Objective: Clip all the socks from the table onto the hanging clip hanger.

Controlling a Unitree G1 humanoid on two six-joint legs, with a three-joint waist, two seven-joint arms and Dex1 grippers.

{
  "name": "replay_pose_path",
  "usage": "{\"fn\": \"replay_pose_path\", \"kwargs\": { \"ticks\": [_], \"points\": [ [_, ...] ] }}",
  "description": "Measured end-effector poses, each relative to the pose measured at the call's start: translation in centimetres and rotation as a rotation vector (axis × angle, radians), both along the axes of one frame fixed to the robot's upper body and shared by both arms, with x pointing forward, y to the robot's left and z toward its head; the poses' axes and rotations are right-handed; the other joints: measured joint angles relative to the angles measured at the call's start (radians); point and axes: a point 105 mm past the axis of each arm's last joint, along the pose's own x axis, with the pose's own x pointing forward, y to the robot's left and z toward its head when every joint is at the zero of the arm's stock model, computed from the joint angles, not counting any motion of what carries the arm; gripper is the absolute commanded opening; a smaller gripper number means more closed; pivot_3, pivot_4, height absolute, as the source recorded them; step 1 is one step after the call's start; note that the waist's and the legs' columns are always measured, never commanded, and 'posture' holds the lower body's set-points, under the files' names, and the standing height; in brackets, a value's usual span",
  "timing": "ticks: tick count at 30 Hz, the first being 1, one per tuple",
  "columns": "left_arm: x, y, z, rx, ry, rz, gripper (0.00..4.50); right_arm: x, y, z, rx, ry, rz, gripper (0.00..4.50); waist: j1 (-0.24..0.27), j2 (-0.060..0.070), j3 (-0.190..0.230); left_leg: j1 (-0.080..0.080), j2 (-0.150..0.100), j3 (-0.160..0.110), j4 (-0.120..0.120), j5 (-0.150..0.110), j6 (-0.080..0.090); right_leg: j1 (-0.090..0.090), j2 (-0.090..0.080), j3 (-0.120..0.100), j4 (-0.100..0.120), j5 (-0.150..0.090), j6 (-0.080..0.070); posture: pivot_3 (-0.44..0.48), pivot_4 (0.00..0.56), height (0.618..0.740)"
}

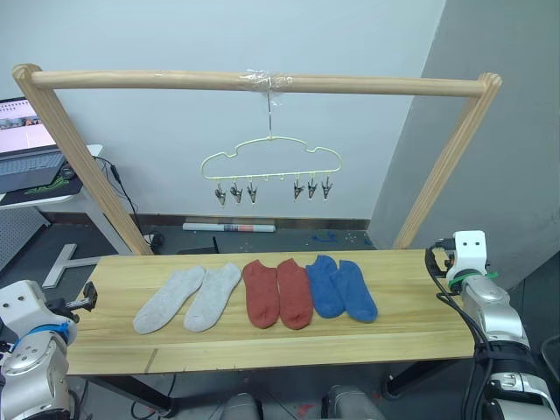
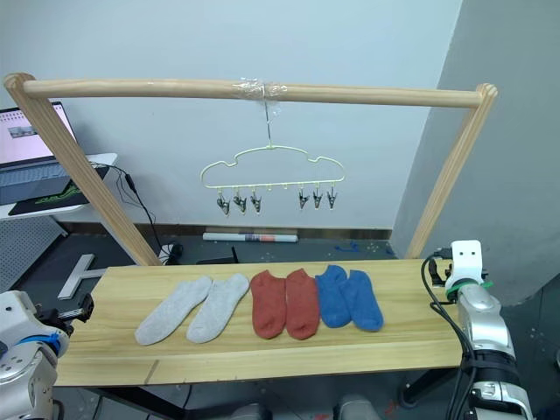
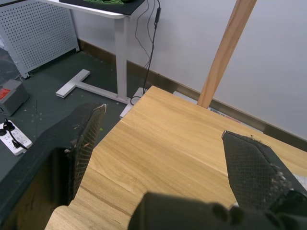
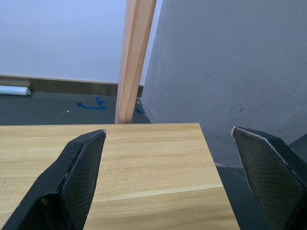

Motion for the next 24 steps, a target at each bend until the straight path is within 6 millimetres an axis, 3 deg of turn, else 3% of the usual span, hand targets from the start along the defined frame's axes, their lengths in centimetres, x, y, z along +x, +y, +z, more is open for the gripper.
{"fn": "replay_pose_path", "kwargs": {
  "ticks": [6, 15, 22, 24],
  "points": [
    [0.1, -0.2, 0.3, 0.003, 0.000, -0.005, 4.49, 0.0, 0.0, 0.0, -0.002, 0.000, -0.001, 4.41, 0.000, 0.000, 0.000, 0.000, 0.000, 0.000, 0.000, 0.000, 0.000, 0.000, 0.000, 0.000, 0.000, 0.000, 0.000, 0.014, 0.000, 0.740],
    [0.8, -1.6, 3.1, 0.055, -0.065, -0.066, 4.49, 0.5, 0.9, 0.1, -0.005, 0.000, 0.033, 4.41, 0.001, 0.000, 0.001, 0.000, 0.000, 0.000, 0.000, 0.000, 0.000, 0.000, 0.000, 0.000, 0.000, 0.000, 0.000, 0.016, 0.035, 0.740],
    [1.7, -6.1, 8.4, 0.035, -0.246, -0.207, 4.49, 1.9, 3.9, 1.0, -0.008, -0.017, 0.177, 4.41, 0.006, 0.005, 0.018, 0.001, 0.000, 0.000, 0.000, 0.001, 0.001, 0.002, 0.000, 0.002, 0.000, 0.000, 0.000, 0.009, 0.105, 0.740],
    [2.3, -8.5, 9.5, 0.032, -0.267, -0.304, 4.49, 2.4, 5.6, 2.1, -0.004, -0.044, 0.267, 4.41, 0.010, 0.006, 0.038, 0.004, 0.000, 0.000, 0.000, 0.001, 0.001, 0.004, 0.000, 0.002, 0.000, 0.000, 0.000, 0.004, 0.119, 0.740]
  ]
}}
